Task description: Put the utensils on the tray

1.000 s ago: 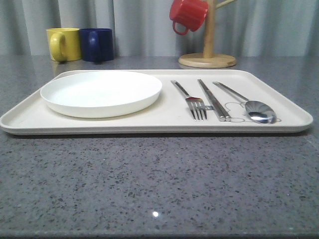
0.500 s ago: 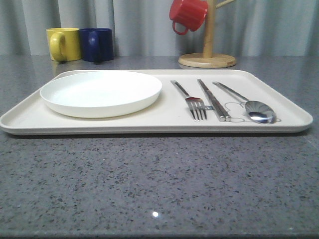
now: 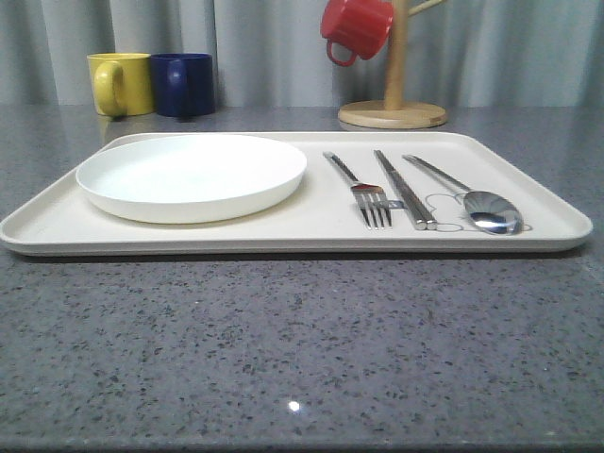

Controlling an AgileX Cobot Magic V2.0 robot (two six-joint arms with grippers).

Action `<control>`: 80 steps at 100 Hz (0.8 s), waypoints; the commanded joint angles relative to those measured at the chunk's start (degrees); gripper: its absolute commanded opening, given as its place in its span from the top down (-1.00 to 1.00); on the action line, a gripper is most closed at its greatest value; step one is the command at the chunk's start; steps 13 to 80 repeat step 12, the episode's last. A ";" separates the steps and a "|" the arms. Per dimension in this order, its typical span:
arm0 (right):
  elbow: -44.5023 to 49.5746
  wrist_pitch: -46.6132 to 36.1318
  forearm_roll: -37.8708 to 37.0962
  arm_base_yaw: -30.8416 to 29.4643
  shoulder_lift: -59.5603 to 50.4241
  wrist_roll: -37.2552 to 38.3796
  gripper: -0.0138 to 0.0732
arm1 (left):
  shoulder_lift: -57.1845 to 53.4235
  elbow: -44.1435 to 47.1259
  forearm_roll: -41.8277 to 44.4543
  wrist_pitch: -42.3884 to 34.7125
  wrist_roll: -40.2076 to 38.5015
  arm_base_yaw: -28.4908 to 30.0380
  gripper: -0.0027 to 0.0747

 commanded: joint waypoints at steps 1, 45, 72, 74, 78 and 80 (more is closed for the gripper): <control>0.16 -4.73 0.00 -0.29 -1.03 -0.43 0.84 | -1.94 1.66 -0.35 -4.65 -0.57 -0.02 0.98; 0.16 -4.73 0.00 -0.29 -1.03 -0.43 0.84 | -1.94 1.66 -0.35 -4.65 -0.57 -0.02 0.98; 0.16 -4.73 0.00 -0.29 -1.03 -0.43 0.84 | -1.94 1.66 -0.35 -4.65 -0.57 -0.02 0.98; 0.16 -4.73 0.00 -0.29 -1.03 -0.43 0.84 | -1.94 1.66 -0.35 -4.65 -0.57 -0.02 0.98; 0.16 -4.73 0.00 -0.29 -1.03 -0.43 0.84 | -1.94 1.66 -0.35 -4.65 -0.57 -0.02 0.98; 0.16 -4.73 0.00 -0.29 -1.03 -0.43 0.84 | -1.94 1.66 -0.35 -4.65 -0.57 -0.02 0.98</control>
